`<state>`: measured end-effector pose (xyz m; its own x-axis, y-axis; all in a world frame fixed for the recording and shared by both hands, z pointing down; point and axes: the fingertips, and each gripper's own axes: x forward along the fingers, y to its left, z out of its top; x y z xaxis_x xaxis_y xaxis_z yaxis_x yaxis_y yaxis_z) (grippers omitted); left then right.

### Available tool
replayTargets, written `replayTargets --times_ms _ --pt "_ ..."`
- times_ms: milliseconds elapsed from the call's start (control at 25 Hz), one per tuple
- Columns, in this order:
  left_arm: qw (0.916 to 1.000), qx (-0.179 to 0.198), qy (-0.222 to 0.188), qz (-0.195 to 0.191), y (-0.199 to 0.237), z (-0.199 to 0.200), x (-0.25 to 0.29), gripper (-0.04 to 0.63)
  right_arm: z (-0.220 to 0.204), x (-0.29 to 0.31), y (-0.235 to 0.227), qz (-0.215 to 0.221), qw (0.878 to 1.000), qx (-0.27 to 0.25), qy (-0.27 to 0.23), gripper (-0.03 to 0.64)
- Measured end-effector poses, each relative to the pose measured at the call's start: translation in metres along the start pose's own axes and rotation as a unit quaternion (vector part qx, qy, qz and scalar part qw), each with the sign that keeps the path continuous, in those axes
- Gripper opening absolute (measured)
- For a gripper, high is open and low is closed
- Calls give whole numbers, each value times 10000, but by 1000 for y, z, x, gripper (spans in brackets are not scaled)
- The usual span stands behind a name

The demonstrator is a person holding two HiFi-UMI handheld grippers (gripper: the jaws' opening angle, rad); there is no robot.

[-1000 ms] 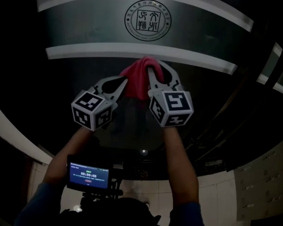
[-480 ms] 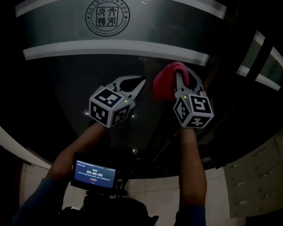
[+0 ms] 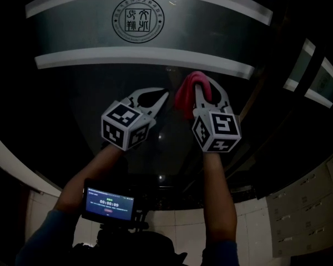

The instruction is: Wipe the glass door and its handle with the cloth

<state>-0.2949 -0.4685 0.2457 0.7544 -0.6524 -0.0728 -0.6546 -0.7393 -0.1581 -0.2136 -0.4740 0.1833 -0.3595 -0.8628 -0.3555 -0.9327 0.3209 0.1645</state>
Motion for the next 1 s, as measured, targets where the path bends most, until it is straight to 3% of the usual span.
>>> replayTargets --times_ms 160,440,760,1000 --pt "9998 56 -26 197 31 4 -39 9 8 21 69 392 9990 141 -185 28" --pt "9957 256 142 881 115 -16 -136 9 5 73 226 1347 9891 395 -452 28" --pt "9778 182 645 1985 221 -71 -272 9 -45 121 404 2320 9670 1017 -273 28" --pt "9683 40 834 2355 257 -95 -319 9 -68 140 468 2626 9549 1381 -143 28"
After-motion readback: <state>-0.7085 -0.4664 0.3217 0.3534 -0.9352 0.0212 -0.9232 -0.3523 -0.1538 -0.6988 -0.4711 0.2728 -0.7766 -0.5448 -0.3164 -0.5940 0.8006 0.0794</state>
